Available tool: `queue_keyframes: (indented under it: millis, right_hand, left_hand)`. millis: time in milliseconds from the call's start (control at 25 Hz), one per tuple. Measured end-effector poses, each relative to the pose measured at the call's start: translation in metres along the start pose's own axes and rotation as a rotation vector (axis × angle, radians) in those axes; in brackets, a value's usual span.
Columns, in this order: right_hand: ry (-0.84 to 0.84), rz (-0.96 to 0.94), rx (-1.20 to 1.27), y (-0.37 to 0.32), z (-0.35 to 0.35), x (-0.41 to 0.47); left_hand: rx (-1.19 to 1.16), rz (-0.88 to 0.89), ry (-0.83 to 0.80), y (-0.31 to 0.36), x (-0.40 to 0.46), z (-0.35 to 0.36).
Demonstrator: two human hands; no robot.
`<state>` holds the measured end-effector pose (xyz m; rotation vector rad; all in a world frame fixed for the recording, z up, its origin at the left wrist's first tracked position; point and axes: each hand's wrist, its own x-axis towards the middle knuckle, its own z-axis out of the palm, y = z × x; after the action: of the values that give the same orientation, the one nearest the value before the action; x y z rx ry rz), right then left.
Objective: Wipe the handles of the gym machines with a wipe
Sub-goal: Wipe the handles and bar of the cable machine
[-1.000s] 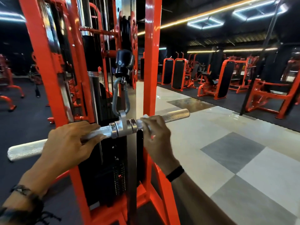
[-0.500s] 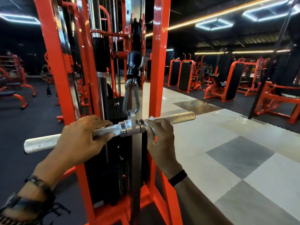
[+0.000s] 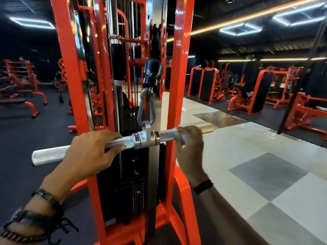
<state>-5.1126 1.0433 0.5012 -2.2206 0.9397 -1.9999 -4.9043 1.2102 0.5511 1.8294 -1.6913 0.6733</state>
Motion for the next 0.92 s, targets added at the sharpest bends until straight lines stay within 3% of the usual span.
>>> queue_keyframes:
  millis: [80,200,440,720,840,920]
  right_hand:
    - [-0.063,-0.103,0.051,-0.018,0.004,-0.015]
    - [-0.035,-0.145,-0.004,0.013,-0.01,-0.001]
    - [0.096,0.217,-0.16,0.072,-0.031,0.043]
    - [-0.088,-0.106,0.107,-0.032,0.016,-0.008]
    - [-0.08,-0.156,0.041,-0.002,0.002,0.005]
    - [0.012,-0.063,-0.059,0.038,-0.013,0.02]
  left_hand:
    - [-0.025,0.02,0.031,0.002,0.0,-0.001]
    - [-0.075,0.01,0.031,0.0,0.0,-0.002]
    - [0.032,-0.041,-0.025,-0.001,0.0,0.002]
    - [0.047,0.003,0.025,-0.006,0.001,0.007]
    - [-0.015,0.025,0.067,-0.007,0.001,0.007]
    - [-0.017,0.027,0.086,-0.008,0.001,0.007]
